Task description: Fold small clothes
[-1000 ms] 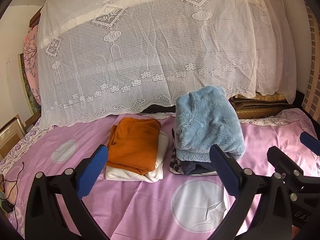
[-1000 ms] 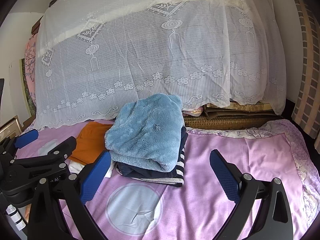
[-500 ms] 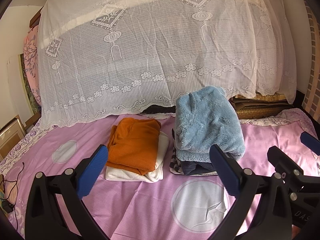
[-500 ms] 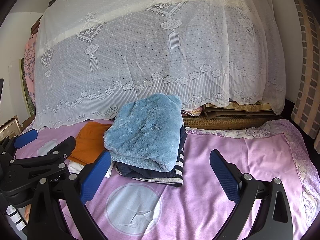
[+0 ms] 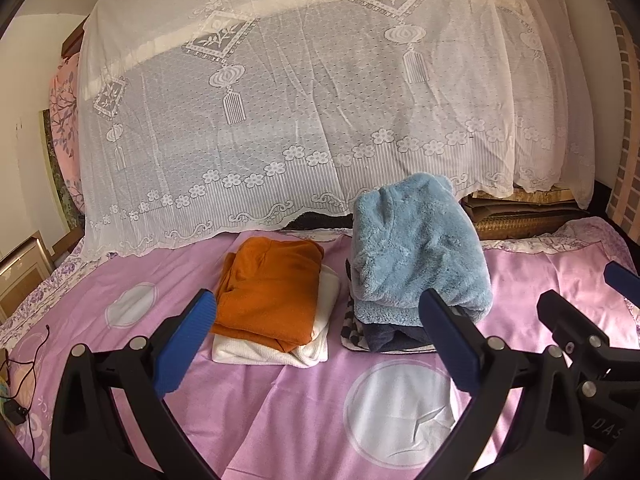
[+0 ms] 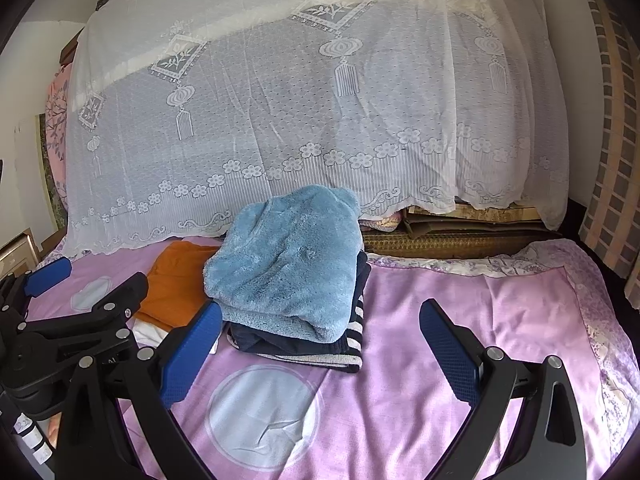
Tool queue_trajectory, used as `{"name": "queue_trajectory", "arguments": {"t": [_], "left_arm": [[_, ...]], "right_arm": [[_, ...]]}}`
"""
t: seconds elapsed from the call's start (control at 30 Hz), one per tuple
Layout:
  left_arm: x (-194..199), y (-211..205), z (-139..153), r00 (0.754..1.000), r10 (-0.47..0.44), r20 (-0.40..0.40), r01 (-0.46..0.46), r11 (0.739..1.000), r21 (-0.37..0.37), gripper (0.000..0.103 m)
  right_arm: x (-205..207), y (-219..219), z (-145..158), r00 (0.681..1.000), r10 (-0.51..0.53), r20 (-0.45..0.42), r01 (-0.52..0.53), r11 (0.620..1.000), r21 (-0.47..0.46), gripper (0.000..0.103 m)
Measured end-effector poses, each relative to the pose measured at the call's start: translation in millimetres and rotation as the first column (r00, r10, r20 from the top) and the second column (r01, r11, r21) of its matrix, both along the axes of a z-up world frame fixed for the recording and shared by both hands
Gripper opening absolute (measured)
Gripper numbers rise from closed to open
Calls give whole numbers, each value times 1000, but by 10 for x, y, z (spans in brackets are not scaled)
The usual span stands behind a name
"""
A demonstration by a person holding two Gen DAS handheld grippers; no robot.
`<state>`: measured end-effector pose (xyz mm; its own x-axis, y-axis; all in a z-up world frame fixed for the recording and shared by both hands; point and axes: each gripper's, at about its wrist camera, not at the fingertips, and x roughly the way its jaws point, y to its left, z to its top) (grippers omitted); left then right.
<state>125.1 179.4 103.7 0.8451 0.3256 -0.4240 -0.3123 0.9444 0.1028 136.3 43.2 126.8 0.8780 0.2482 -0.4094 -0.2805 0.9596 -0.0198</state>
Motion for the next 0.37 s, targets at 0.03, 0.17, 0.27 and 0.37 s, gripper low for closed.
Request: {"name": "queue_trajectory", "arguments": {"t": [0.03, 0.17, 0.27, 0.37], "left_arm": [[7, 3, 0, 1000, -4, -4, 4, 1000, -3, 99], [43, 15, -14, 999, -18, -34, 18, 1000, -23, 99], [44, 3, -19, 999, -5, -36, 5, 1000, -15, 99], [42, -4, -19, 999, -5, -34, 4, 1000, -15, 99]], "right_arm": [[0, -1, 0, 1000, 0, 1, 0, 1000, 1, 100], [8, 0, -6, 1000, -3, 1, 3, 1000, -6, 100], [12, 7, -11, 1000, -4, -1, 4, 1000, -6, 100], [12, 4, -13, 1000, -3, -1, 3, 1000, -3, 100]]}}
